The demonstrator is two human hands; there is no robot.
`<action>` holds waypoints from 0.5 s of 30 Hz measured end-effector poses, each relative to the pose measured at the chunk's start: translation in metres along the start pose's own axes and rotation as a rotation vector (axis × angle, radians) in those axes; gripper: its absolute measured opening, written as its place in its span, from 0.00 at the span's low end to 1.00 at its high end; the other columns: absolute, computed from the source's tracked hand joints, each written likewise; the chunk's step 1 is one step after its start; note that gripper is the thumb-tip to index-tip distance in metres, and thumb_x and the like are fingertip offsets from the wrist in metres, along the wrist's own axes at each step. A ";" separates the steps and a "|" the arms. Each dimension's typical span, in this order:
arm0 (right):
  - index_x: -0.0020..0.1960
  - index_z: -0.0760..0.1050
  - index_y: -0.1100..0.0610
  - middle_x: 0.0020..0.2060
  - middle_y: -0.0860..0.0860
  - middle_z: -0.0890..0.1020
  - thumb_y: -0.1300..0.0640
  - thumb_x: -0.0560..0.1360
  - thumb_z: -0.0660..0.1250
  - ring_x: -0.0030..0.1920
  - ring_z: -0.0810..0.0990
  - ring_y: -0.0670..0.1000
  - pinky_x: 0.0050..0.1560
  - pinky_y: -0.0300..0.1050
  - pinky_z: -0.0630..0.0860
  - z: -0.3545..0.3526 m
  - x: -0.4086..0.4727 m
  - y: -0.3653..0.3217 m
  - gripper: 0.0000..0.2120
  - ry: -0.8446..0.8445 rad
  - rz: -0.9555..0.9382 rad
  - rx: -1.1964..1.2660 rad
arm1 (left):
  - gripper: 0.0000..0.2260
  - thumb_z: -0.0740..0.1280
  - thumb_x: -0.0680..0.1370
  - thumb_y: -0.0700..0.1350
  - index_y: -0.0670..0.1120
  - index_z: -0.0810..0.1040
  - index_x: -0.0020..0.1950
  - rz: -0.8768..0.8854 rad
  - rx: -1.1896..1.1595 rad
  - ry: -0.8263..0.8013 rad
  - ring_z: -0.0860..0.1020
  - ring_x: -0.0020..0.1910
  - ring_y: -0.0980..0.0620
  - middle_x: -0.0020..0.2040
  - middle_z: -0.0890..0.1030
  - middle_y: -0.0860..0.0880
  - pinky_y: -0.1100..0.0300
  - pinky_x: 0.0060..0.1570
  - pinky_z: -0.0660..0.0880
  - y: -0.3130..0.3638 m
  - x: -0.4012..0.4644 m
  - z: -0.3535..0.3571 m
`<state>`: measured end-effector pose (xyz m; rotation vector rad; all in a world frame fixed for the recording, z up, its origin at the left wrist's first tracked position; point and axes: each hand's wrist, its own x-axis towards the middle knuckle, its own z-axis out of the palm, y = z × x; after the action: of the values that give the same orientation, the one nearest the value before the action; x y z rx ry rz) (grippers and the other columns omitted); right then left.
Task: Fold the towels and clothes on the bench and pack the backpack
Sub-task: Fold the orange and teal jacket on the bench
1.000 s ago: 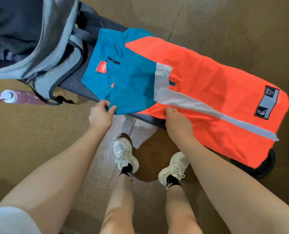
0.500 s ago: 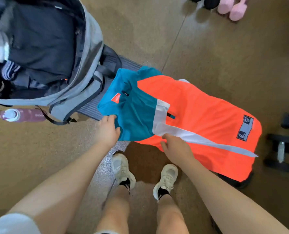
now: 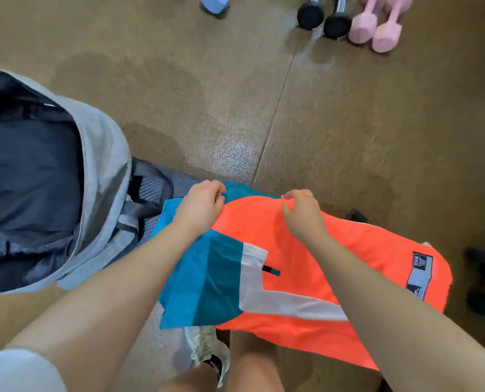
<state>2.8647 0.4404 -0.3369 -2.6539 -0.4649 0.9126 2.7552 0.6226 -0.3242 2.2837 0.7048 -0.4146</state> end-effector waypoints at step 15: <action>0.36 0.75 0.60 0.30 0.53 0.74 0.58 0.72 0.69 0.31 0.71 0.50 0.28 0.39 0.65 0.021 0.121 0.031 0.08 -0.527 0.629 0.388 | 0.28 0.63 0.74 0.60 0.37 0.75 0.60 -0.442 0.336 -0.706 0.76 0.57 0.42 0.59 0.78 0.40 0.58 0.50 0.70 0.006 0.138 0.034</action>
<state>2.9480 0.4637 -0.4290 -2.1891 0.4467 1.6933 2.8664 0.6462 -0.4102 2.0307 0.7920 -1.5510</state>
